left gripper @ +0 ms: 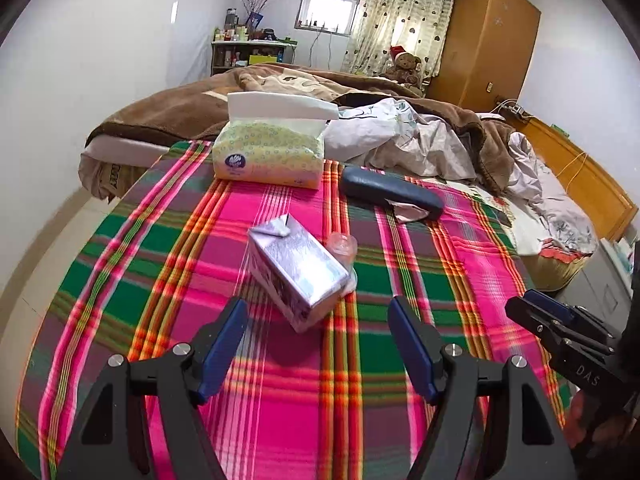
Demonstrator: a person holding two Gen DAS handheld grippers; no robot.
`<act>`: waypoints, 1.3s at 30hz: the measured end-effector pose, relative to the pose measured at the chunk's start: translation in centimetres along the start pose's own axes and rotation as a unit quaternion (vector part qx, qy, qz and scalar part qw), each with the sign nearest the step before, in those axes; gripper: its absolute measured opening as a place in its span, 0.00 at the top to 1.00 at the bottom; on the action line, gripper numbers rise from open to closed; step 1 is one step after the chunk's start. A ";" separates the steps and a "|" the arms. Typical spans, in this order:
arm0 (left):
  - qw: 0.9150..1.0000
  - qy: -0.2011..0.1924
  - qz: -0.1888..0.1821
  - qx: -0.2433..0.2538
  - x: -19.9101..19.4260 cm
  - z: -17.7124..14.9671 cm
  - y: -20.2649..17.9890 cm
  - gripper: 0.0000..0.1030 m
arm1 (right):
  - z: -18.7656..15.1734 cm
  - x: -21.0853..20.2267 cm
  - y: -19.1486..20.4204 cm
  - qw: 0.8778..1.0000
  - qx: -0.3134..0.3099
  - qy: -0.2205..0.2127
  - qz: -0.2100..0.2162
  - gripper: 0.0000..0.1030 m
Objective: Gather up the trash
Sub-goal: 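Move left tool to the purple milk carton while right tool approaches the remaining clear cup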
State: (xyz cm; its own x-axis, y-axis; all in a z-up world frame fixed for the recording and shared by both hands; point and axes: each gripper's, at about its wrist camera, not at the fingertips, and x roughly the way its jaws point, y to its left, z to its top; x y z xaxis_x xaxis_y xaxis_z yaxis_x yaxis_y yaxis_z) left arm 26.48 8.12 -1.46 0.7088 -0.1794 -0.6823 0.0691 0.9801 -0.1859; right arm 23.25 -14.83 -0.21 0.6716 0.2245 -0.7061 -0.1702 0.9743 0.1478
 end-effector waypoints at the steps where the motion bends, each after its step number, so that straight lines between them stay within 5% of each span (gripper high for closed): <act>1: 1.000 0.003 -0.008 -0.004 0.5 0.3 0.1 0.28 | 0.2 0.3 0.2 1.000 -0.003 0.001 0.000 0.53; 10: 0.999 0.045 0.019 -0.006 4.2 0.9 1.1 0.28 | 1.1 3.2 1.7 1.000 -0.019 0.021 -0.009 0.53; 26: 0.997 0.030 0.064 0.002 2.9 1.4 6.2 0.28 | 2.0 6.3 5.8 0.996 -0.049 0.038 0.064 0.53; 33: 0.999 0.025 0.022 -0.021 2.6 1.8 6.8 0.28 | 2.3 7.3 8.0 0.992 -0.093 0.041 0.076 0.53; 39: 0.999 0.027 0.020 -0.017 3.8 2.6 6.7 0.28 | 2.9 9.0 8.9 0.990 -0.106 0.054 0.073 0.53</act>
State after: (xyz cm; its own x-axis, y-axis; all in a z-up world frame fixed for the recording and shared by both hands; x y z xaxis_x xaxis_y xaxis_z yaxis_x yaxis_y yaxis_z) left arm 31.47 14.25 -3.51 0.6714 -0.1450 -0.7268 0.0170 0.9834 -0.1805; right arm 29.88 -4.12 -3.21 0.5491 0.3476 -0.7601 -0.4146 0.9029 0.1134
